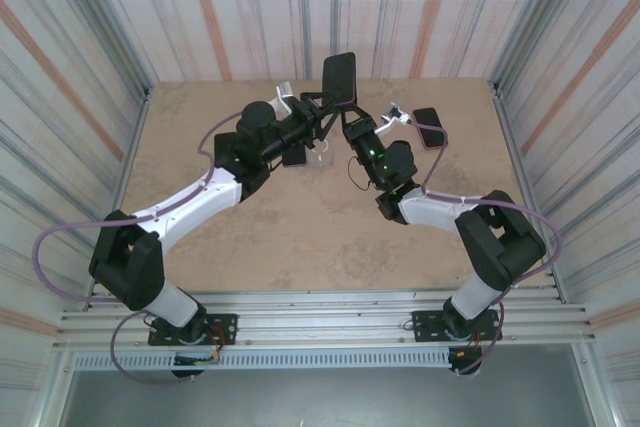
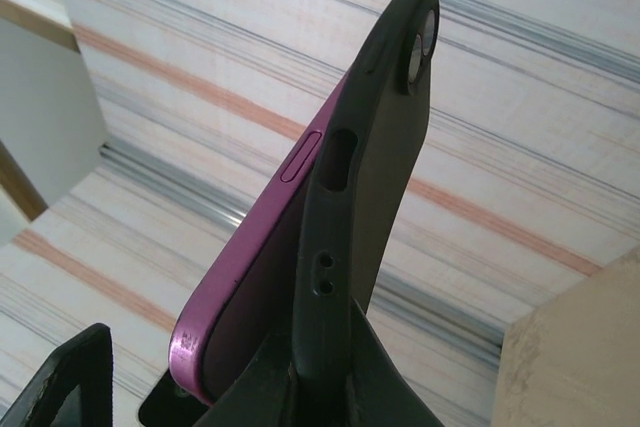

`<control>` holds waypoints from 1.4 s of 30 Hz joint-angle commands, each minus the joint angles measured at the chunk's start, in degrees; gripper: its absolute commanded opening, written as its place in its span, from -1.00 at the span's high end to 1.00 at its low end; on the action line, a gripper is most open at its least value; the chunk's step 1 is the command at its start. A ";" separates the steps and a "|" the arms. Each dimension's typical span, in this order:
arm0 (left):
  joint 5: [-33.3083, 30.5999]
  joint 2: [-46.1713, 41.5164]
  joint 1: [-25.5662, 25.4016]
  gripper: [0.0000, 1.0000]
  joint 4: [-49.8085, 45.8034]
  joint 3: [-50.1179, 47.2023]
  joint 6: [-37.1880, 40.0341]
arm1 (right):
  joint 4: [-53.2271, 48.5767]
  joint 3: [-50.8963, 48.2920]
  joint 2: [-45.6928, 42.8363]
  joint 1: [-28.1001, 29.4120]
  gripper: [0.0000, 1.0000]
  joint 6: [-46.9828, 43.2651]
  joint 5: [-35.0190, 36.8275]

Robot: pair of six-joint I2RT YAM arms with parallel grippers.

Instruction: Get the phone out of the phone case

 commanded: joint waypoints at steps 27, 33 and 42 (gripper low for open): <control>-10.23 5.67 0.17 0.56 4.17 6.12 -9.78 | 8.03 1.65 0.55 3.53 1.00 -7.01 1.94; -9.50 6.04 0.07 0.93 4.39 7.50 -9.02 | 7.87 1.07 0.76 3.53 1.00 -6.83 3.07; -9.54 4.65 -0.09 1.00 3.43 8.40 -6.68 | -5.71 2.26 -0.66 3.59 1.00 -5.66 7.37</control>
